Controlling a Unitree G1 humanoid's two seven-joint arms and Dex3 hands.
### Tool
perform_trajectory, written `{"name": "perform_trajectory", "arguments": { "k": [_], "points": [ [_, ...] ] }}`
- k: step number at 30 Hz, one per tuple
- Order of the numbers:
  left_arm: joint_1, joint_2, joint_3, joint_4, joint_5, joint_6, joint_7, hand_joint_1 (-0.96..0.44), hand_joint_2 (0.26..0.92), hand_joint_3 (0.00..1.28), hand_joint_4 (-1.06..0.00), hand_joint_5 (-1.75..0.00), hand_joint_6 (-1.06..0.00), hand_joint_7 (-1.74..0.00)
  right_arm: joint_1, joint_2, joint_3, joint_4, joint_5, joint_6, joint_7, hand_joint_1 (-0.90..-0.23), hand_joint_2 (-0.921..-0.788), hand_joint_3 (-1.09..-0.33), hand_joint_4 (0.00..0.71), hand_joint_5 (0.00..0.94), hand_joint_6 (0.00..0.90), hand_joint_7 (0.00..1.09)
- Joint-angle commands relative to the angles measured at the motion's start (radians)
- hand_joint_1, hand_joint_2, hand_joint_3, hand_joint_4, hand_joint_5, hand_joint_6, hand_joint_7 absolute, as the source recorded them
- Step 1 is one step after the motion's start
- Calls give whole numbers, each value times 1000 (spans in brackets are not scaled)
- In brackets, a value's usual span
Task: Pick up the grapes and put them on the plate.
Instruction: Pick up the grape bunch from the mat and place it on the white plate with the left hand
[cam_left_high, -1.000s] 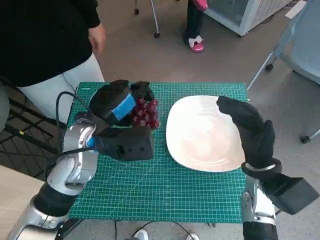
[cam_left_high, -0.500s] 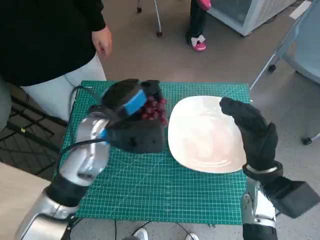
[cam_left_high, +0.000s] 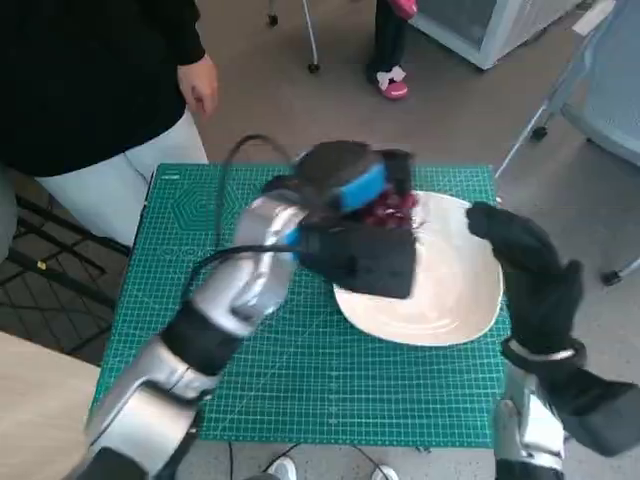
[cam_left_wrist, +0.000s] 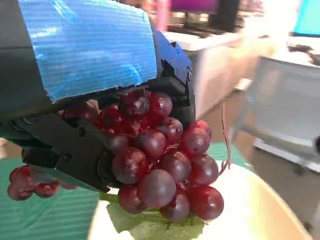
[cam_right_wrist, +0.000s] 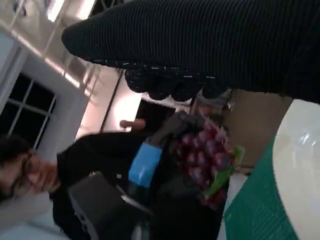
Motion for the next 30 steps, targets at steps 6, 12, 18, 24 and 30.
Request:
{"name": "perform_trajectory", "arguments": {
  "k": [6, 12, 18, 24, 30],
  "points": [
    [-138, -103, -34, 262, -16, -104, 35, 3, 921, 162, -522, -1475, -610, -1046, 62, -10, -30, -32, -27, -13, -61, -624, -921, -825, 401, 1, 140, 200],
    [-185, -148, -42, 388, -28, -155, 32, 3, 921, 155, -537, -1489, -618, -1003, 69, -16, -36, -30, -51, -38, -86, -628, -921, -826, 400, 0, 145, 188],
    [-225, -192, -44, 500, -38, -184, 40, 2, 921, 154, -549, -1459, -601, -1040, 72, -20, -32, -31, -72, -52, -111, -631, -921, -835, 396, 0, 148, 178],
    [-251, -219, -36, 559, -49, -179, 38, 1, 921, 203, -495, -1381, -507, -1292, 74, -21, -27, -39, -81, -50, -122, -637, -921, -843, 390, 0, 147, 171],
    [-264, -233, -26, 582, -60, -157, 22, 2, 911, 217, -485, -1444, -539, -1207, 73, -19, -19, -38, -80, -49, -125, -637, -921, -851, 385, 0, 144, 165]
  ]
}}
